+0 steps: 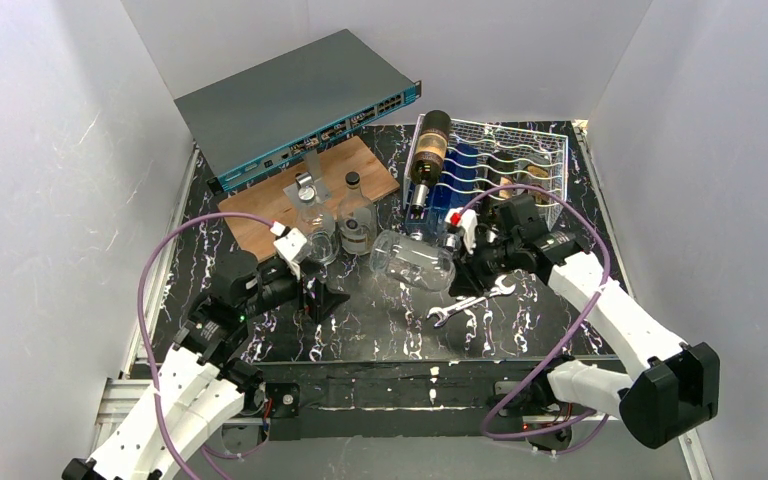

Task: Take the wine bottle off the wine rack
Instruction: Place the wine bottle at the center of the board.

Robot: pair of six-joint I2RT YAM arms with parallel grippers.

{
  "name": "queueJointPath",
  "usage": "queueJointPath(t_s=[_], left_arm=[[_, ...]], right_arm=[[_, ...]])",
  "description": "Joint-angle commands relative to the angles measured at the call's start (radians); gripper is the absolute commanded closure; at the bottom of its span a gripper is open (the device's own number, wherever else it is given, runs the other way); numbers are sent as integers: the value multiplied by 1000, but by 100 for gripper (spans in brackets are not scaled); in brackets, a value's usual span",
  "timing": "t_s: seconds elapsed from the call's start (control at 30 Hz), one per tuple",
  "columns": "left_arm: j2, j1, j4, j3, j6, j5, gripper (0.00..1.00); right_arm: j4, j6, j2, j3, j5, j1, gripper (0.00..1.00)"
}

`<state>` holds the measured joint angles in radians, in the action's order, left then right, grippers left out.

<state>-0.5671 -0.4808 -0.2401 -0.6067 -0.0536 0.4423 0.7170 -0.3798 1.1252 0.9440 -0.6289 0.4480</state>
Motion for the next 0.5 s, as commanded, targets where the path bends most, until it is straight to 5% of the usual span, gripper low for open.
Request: queueJointPath(t_s=[0.0,0.23,0.47], left_arm=[[-4,2,39,24,-4,115,1],[-1,-45,63,49,75,137,1],[-56,-235,91,47,138,-34,1]], right_arm=[[-117,-88,-2,30,-46,56,99],[-75,-160,44,42,86,150,99],[-9,-218,94,107,187,195,99]])
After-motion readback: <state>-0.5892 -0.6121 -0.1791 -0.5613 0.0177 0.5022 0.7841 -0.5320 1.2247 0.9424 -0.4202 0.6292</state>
